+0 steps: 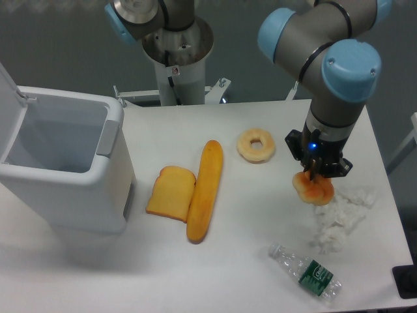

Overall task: Place the round bread in the trash can
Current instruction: 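Grip the round orange bun and lift it off the table, then carry the held bun over the long bread roll toward the white bin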

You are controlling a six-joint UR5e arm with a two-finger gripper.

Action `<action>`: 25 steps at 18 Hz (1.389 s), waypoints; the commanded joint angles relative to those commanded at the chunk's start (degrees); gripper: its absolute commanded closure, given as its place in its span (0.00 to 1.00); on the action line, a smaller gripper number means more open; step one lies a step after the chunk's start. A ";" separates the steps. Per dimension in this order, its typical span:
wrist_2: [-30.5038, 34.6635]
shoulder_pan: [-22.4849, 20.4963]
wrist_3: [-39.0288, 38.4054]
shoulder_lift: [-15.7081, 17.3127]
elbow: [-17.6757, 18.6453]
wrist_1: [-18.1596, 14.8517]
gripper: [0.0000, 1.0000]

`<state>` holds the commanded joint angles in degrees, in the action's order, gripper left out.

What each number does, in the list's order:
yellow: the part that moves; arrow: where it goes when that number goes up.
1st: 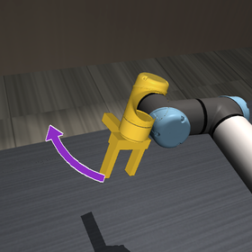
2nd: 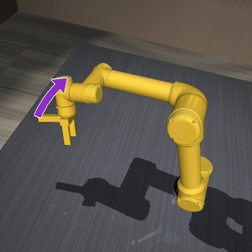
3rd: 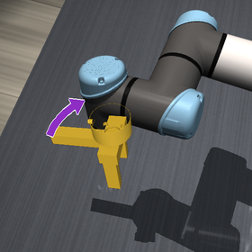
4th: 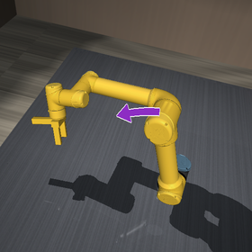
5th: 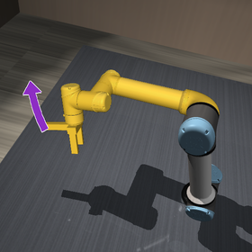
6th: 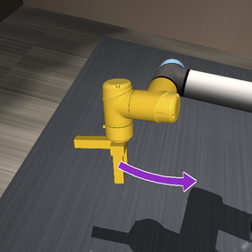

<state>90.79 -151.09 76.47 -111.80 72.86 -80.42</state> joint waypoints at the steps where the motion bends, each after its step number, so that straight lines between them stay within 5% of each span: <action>1: -0.52 0.09 -0.18 0.61 0.44 -0.09 1.00; 6: -3.33 4.22 -6.67 5.36 1.40 -0.62 1.00; 14: -10.10 11.51 -15.98 17.66 8.53 -0.44 1.00; 25: -15.03 29.78 -35.41 23.73 12.57 -0.09 1.00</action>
<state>75.76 -121.31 41.06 -88.07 85.43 -80.51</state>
